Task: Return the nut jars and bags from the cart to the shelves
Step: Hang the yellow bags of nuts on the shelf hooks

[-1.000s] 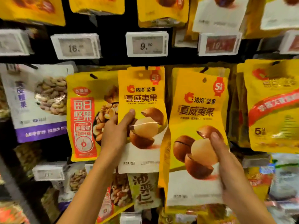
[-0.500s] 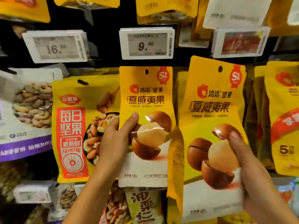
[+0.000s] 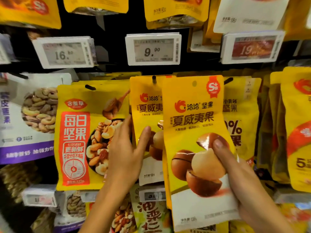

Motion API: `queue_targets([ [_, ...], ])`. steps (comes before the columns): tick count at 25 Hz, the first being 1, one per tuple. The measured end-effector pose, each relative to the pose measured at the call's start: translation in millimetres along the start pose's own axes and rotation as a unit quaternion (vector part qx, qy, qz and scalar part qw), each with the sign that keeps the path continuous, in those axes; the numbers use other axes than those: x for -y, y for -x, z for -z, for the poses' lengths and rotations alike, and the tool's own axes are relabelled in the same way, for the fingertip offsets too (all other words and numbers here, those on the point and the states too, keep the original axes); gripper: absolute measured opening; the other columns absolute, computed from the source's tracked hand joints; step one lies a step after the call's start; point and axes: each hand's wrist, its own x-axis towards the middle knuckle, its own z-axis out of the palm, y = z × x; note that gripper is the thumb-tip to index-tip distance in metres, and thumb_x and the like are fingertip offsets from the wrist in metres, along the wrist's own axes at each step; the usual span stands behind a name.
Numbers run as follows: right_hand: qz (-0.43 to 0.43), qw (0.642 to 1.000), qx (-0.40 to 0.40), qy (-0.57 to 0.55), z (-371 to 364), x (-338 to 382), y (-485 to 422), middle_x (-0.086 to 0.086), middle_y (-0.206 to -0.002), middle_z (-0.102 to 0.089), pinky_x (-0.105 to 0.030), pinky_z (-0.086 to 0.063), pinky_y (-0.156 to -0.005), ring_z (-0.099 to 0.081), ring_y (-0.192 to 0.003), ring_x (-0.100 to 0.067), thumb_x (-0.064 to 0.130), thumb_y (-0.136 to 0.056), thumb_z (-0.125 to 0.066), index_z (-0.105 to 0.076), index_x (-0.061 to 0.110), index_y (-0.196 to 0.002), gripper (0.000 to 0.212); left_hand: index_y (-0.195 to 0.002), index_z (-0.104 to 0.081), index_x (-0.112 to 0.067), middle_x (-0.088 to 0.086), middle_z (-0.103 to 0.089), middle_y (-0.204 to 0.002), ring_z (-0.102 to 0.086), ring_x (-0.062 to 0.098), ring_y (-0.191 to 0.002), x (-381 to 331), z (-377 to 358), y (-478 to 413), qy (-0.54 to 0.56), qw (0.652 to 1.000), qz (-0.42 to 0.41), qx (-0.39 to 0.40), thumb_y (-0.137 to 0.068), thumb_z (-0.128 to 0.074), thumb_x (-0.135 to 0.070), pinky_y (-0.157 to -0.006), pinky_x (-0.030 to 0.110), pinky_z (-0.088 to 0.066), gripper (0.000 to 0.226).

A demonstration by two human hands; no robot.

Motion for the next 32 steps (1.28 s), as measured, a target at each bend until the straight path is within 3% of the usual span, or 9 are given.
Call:
queue_targets([
  [2, 0.017, 0.998, 0.041, 0.034, -4, -5, 2, -0.015, -0.135, -0.049, -0.036, -0.034, -0.102, -0.045, -0.124, -0.029, 0.083, -0.04, -0.053, -0.047, 0.007, -0.134, 0.121, -0.115, -0.057, -0.025, -0.013, -0.06, -0.101, -0.054, 0.003, -0.093, -11, 10, 2, 0.014, 0.994, -0.042, -0.095, -0.094, -0.041, -0.051, -0.076, 0.016, -0.041, 0.037],
  [6, 0.029, 0.993, 0.107, 0.03, -29, -4, 7, -0.003, -0.131, -0.055, -0.051, -0.039, -0.104, -0.05, -0.124, -0.026, 0.091, -0.04, -0.052, -0.048, 0.033, -0.131, 0.108, -0.07, -0.065, -0.037, -0.028, -0.066, -0.067, -0.063, -0.01, -0.068, -38, 12, -16, 0.201, 0.973, 0.114, 0.007, -0.096, -0.029, -0.05, -0.058, 0.011, -0.049, 0.046],
  [9, 0.105, 0.99, 0.091, 0.022, -45, 14, -8, 0.021, -0.092, -0.068, -0.006, -0.047, -0.075, -0.06, -0.087, 0.012, 0.079, -0.063, -0.049, -0.061, 0.037, -0.101, 0.059, -0.068, -0.072, -0.039, -0.006, -0.074, -0.078, -0.07, 0.02, -0.081, -34, 10, -32, 0.228, 0.956, 0.186, 0.012, -0.098, -0.034, -0.045, -0.076, 0.044, -0.056, 0.048],
  [11, 0.124, 0.989, 0.073, -0.012, -53, 28, -24, 0.027, -0.073, -0.065, 0.001, -0.041, -0.054, -0.057, -0.068, 0.02, 0.064, -0.072, -0.045, -0.06, 0.035, -0.085, 0.034, -0.079, -0.074, -0.016, 0.016, -0.073, -0.086, -0.067, 0.038, -0.088, -27, 7, -40, 0.218, 0.954, 0.204, 0.006, -0.099, -0.038, -0.038, -0.081, 0.056, -0.053, 0.046],
  [14, 0.164, 0.984, 0.075, 0.014, -64, 37, -42, 0.017, -0.089, -0.07, -0.011, -0.05, -0.07, -0.064, -0.084, 0.006, 0.048, -0.092, -0.04, -0.064, 0.029, -0.093, 0.03, -0.091, -0.063, 0.01, 0.032, -0.065, -0.092, -0.062, 0.045, -0.088, -23, 3, -47, 0.18, 0.967, 0.179, -0.014, -0.099, -0.039, -0.038, -0.08, 0.059, -0.05, 0.054],
  [23, 0.202, 0.978, 0.035, 0.028, -73, 33, -65, -0.026, -0.097, -0.066, -0.047, -0.051, -0.082, -0.062, -0.092, -0.041, 0.044, -0.094, -0.043, -0.062, 0.0, -0.093, 0.049, -0.078, -0.057, 0.013, 0.034, -0.06, -0.078, -0.059, 0.044, -0.071, -5, -9, -57, 0.16, 0.977, 0.14, -0.028, -0.1, -0.038, -0.036, -0.064, 0.051, -0.05, 0.057],
  [27, 0.258, 0.963, -0.024, 0.072, -74, 11, -71, 0.002, -0.078, -0.062, -0.029, -0.043, -0.066, -0.058, -0.077, -0.006, 0.039, -0.097, -0.041, -0.059, 0.021, -0.084, 0.028, -0.062, -0.047, -0.009, 0.0, -0.042, -0.055, -0.035, 0.007, -0.05, 9, -20, -48, 0.07, 0.994, 0.054, -0.07, -0.101, -0.039, -0.022, -0.051, 0.03, -0.024, 0.042],
  [29, 0.353, 0.919, -0.093, 0.15, -71, -11, -64, 0.001, -0.104, -0.061, -0.024, -0.046, -0.08, -0.055, -0.098, -0.003, 0.032, -0.097, -0.044, -0.057, 0.015, -0.111, 0.025, -0.096, -0.062, -0.003, -0.002, -0.057, -0.085, -0.048, 0.002, -0.074, 17, -22, -22, 0.036, 0.996, -0.002, -0.085, -0.098, -0.043, -0.015, -0.067, 0.023, -0.039, 0.022],
  [32, 0.551, 0.756, -0.112, 0.336, -64, -59, -47, -0.013, -0.144, -0.039, -0.033, -0.037, -0.107, -0.036, -0.132, -0.023, 0.023, -0.093, -0.049, -0.042, 0.002, -0.134, 0.046, -0.141, -0.033, 0.001, 0.007, -0.03, -0.146, -0.026, 0.012, -0.138, 27, -29, 40, -0.037, 0.994, -0.1, -0.029, -0.096, -0.042, -0.014, -0.111, 0.014, -0.023, 0.048],
])
